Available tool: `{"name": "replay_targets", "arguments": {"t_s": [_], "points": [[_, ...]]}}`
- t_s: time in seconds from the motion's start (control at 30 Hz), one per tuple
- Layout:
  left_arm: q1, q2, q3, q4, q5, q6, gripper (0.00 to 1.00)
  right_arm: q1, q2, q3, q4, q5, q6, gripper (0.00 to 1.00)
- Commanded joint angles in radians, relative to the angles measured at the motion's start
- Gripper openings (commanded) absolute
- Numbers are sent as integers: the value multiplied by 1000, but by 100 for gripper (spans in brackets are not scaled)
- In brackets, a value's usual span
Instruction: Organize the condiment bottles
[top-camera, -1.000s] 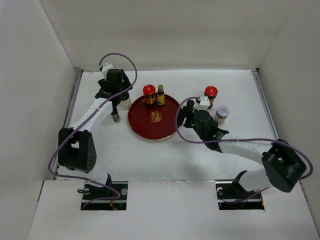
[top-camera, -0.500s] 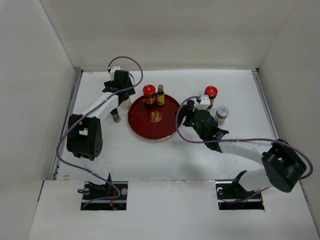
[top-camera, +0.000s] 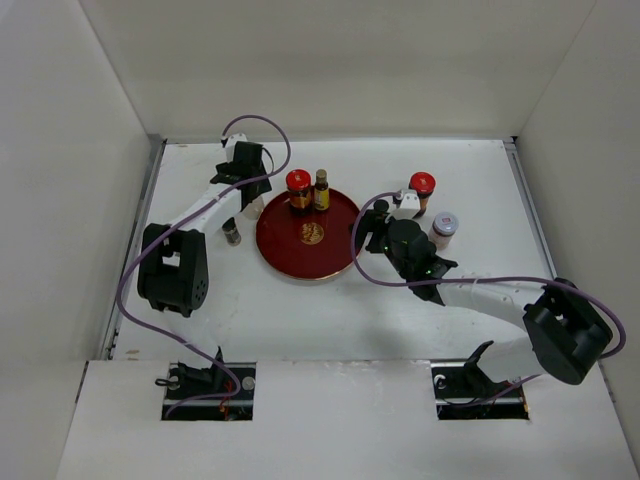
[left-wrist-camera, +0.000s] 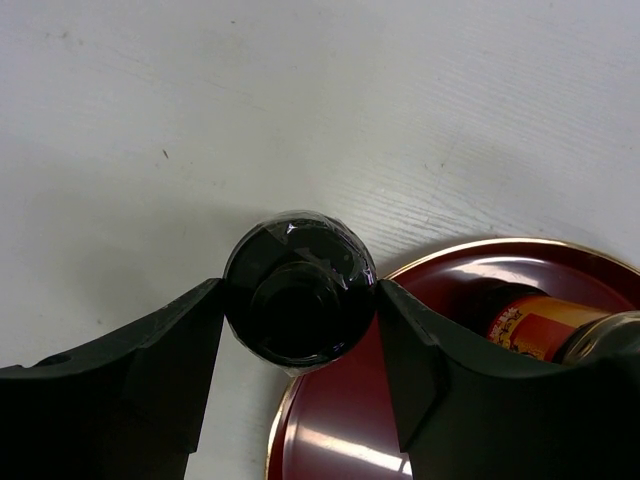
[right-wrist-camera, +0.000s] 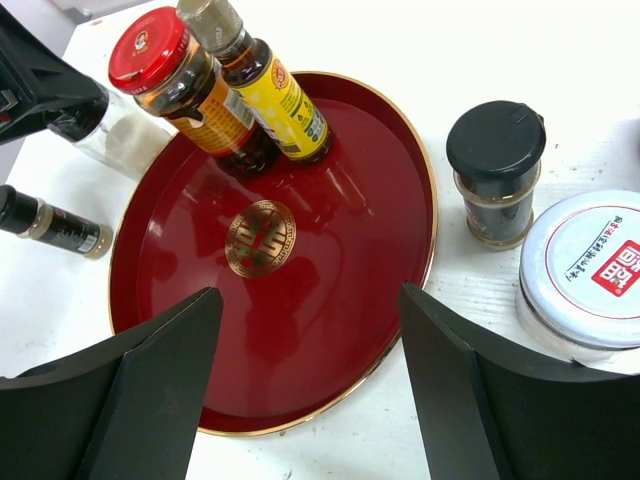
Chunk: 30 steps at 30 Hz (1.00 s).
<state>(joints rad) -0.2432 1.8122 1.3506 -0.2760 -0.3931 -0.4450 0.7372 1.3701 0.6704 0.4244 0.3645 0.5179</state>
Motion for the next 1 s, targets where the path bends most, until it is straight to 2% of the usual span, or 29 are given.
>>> {"name": "replay_targets", "arguments": {"t_s": [0.0, 0.3, 0.5, 0.7, 0.97], "points": [[-6, -51, 42, 38, -21, 2, 39, 3, 9, -2, 59, -12, 11, 78], [-58, -224, 16, 61, -47, 20, 38, 3, 17, -2, 60, -12, 11, 78], [-110, -275, -28, 49, -32, 11, 38, 3, 9, -6, 60, -12, 13, 78], [-181, -269, -71, 55, -33, -3, 38, 1, 6, -9, 60, -12, 13, 78], [-195, -199, -100, 92, -16, -41, 38, 1, 3, -12, 60, -12, 14, 78]]}}
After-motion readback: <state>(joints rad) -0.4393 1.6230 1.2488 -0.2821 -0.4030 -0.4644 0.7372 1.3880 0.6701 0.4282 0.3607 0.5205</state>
